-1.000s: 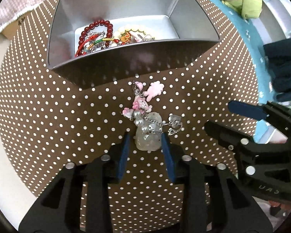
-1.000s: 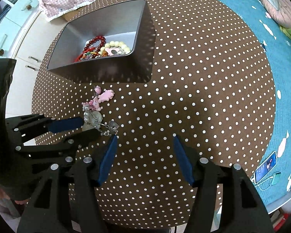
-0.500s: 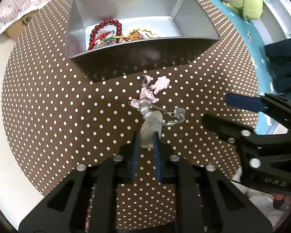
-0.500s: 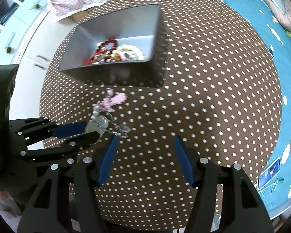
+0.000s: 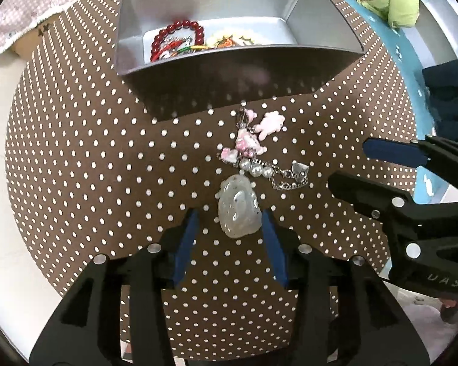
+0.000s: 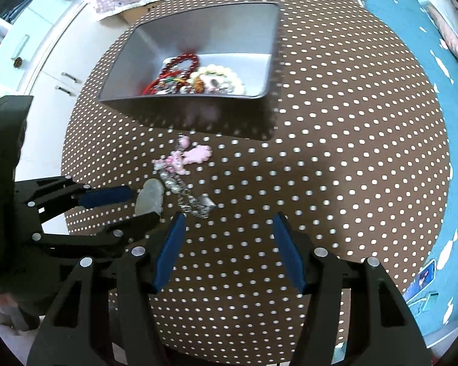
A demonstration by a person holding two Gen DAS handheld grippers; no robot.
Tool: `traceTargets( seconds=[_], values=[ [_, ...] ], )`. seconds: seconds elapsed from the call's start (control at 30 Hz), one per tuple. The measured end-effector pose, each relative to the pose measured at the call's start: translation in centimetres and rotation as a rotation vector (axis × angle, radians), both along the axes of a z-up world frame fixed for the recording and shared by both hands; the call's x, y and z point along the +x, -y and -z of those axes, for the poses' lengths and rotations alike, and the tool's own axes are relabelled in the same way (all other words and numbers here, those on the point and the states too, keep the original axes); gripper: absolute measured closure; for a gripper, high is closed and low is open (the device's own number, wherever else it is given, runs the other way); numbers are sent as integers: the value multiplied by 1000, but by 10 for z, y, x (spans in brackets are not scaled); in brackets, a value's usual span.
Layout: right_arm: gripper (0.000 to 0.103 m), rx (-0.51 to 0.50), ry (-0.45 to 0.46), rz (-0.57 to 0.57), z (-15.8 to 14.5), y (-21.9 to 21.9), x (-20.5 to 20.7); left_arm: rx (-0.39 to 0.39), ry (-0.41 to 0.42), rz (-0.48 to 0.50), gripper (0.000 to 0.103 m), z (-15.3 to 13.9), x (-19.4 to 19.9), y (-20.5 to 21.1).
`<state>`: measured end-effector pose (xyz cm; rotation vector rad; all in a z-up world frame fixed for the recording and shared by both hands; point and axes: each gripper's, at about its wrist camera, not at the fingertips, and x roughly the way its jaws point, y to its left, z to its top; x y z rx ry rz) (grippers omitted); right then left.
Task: Organize jewelry
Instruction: 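Lift the jade pendant with the left tool while the right tool grasps a small pink charm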
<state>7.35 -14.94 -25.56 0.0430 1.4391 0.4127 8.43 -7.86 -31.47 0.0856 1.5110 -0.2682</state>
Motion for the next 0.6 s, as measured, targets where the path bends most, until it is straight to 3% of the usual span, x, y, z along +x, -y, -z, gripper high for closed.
traceTargets(
  seconds=[0.07, 0.13, 0.17, 0.37, 0.6],
  values=[
    [46, -3, -1, 7, 1, 4, 2, 38, 7, 15, 59, 1, 0, 8],
    [46, -3, -4, 7, 2, 4, 3, 87, 25, 53, 72, 1, -1, 18],
    [46, 0, -3, 0, 2, 2, 4, 93, 30, 72, 73, 0, -2, 20],
    [47, 27, 22, -60, 0, -24, 6, 42, 18, 10, 73, -6, -1, 0],
    [78, 43, 49, -178, 6, -63, 6, -10, 35, -84, 73, -20, 1, -43]
  ],
)
